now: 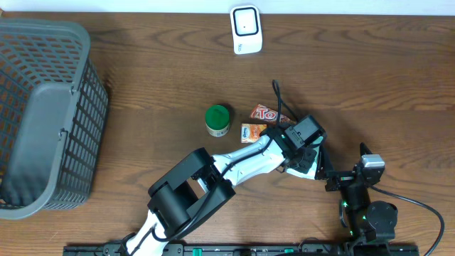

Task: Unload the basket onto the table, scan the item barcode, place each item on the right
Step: 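Carry the wipes pack toward the scanner and hold it there, then open the left gripper to drop the wipes right of the TOP bar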

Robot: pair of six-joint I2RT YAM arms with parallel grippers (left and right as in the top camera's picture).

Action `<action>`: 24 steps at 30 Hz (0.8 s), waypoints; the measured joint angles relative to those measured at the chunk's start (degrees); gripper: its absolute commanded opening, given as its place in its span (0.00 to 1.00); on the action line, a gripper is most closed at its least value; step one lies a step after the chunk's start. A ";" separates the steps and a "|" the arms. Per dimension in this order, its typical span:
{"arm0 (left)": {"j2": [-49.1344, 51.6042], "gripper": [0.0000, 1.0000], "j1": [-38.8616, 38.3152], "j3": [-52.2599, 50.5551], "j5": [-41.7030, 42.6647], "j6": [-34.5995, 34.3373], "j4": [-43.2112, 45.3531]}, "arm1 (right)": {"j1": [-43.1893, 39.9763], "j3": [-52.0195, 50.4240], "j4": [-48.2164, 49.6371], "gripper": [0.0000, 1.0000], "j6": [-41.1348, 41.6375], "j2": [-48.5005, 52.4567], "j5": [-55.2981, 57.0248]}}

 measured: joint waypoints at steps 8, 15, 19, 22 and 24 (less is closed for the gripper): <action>0.00 0.27 1.36 0.00 0.94 1.86 0.02 | 0.00 0.00 0.02 0.99 0.00 0.00 0.00; 0.00 0.52 6.34 0.00 1.27 2.47 -0.13 | 0.00 0.00 0.00 0.99 0.00 0.00 0.00; -0.22 0.77 8.20 0.00 1.20 3.30 -0.59 | 0.00 0.00 0.02 0.99 0.00 0.00 0.00; -2.01 1.00 8.33 0.00 0.96 5.49 -0.87 | 0.00 0.00 0.02 0.99 0.00 0.00 0.00; -4.57 0.98 8.26 0.00 1.01 6.10 -0.90 | 0.00 0.00 0.00 0.99 0.00 0.00 0.00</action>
